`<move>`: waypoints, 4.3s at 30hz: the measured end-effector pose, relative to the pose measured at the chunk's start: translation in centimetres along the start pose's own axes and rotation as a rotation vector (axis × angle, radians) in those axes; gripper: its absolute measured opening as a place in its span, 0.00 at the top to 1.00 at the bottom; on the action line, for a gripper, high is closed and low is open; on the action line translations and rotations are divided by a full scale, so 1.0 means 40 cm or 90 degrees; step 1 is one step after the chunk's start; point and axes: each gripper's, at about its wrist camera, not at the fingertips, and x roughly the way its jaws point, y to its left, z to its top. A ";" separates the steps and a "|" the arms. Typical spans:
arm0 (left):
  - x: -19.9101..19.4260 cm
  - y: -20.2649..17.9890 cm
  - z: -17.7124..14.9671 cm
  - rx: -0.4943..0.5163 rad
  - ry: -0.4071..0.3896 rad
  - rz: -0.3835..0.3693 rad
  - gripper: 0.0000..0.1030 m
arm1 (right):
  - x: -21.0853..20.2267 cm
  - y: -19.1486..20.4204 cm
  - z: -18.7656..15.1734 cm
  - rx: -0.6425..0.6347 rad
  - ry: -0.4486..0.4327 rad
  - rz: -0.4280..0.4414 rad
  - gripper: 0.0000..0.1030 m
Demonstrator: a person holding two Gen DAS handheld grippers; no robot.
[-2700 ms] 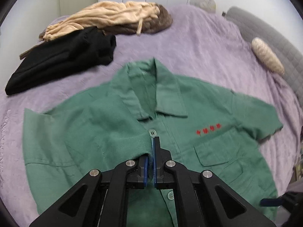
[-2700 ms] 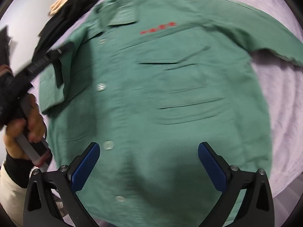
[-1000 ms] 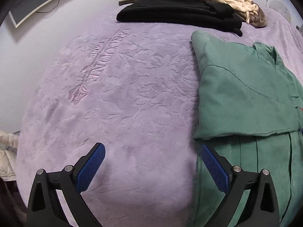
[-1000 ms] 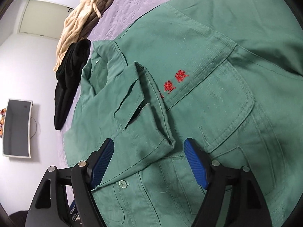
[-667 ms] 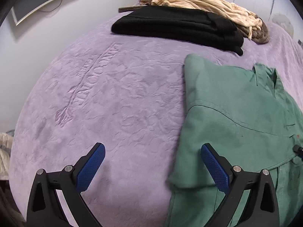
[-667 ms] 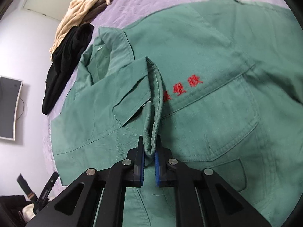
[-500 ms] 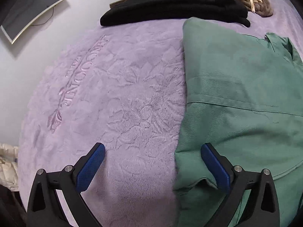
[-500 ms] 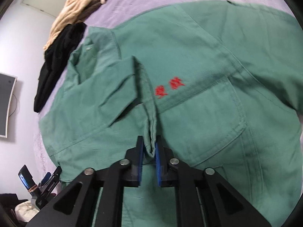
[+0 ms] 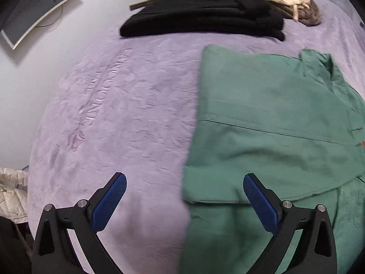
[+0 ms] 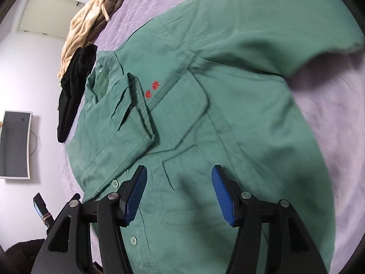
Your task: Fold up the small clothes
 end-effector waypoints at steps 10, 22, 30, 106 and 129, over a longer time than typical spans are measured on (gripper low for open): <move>-0.067 -0.428 -0.068 0.153 0.056 -0.156 0.00 | -0.171 -0.197 0.033 0.077 -0.075 0.030 0.30; -0.107 -0.777 -0.086 0.210 0.055 -0.199 0.00 | -0.360 -0.581 0.222 0.291 -0.245 0.053 0.27; -0.114 -0.904 -0.088 0.230 0.044 -0.213 0.00 | -0.383 -0.691 0.331 0.383 -0.309 0.117 0.27; 0.094 -0.346 0.049 0.026 0.083 -0.305 0.00 | 0.030 -0.040 0.062 0.032 -0.027 0.059 0.34; 0.075 -0.257 0.076 0.045 0.044 -0.193 0.82 | -0.010 -0.145 0.131 0.089 -0.043 0.070 0.62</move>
